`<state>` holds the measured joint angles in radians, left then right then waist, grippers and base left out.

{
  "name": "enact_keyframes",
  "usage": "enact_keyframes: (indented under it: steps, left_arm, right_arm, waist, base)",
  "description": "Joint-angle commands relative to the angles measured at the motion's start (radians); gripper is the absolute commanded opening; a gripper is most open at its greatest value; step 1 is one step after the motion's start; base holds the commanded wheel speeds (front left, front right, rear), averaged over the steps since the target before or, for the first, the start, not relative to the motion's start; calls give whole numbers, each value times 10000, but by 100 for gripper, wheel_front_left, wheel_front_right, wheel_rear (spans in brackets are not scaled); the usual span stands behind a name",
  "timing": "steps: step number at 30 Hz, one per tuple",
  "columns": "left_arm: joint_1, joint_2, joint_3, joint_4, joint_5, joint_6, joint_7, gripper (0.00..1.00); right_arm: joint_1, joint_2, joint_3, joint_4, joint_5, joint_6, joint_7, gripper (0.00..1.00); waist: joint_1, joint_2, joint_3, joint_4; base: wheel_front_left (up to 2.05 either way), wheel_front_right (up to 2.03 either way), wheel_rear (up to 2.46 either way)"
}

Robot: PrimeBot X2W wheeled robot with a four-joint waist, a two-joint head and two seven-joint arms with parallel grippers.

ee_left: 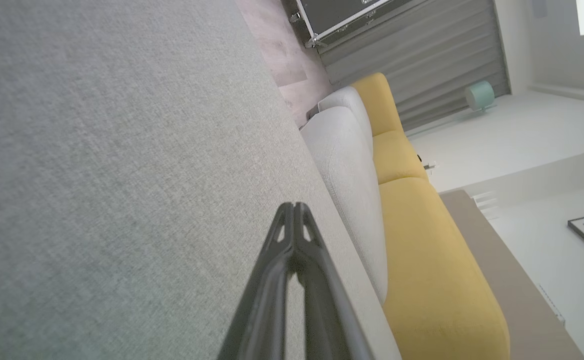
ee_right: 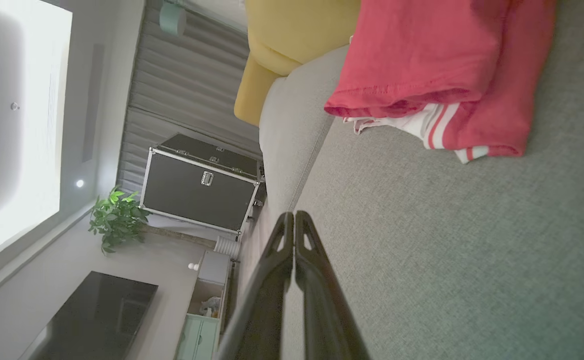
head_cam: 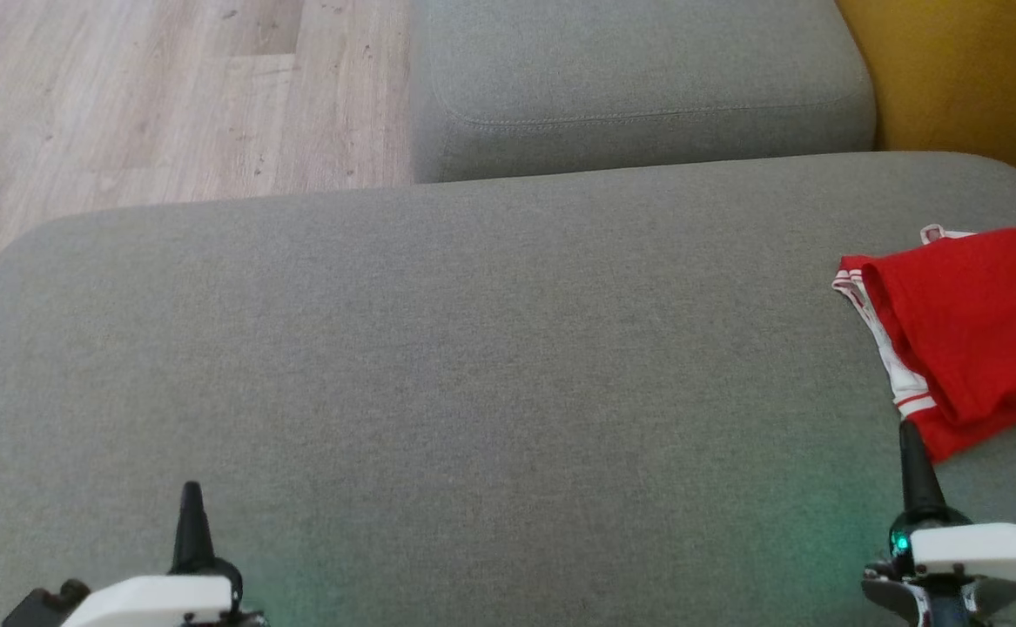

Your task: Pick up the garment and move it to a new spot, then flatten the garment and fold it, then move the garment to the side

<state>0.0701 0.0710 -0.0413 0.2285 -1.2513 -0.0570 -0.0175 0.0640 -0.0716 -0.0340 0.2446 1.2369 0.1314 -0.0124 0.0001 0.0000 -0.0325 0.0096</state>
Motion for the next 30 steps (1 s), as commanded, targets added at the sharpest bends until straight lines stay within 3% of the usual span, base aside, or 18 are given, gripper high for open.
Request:
enact_keyframes:
  steps: [1,30]
  left_arm:
    - [-602,121,340,-239,-261,-104,60,0]
    - [-1631,90,1061,108,-3543,-672,887,0]
  right_arm:
    - [-685,-106,100,-285,287,-6,61,0]
    - [-1586,-43,-395,-46,3629,-7,885,0]
  waist:
    - [-1,0,12,-3]
    - [-1,0,322,-86]
  base:
    - [0,0,0]
    - [0,0,0]
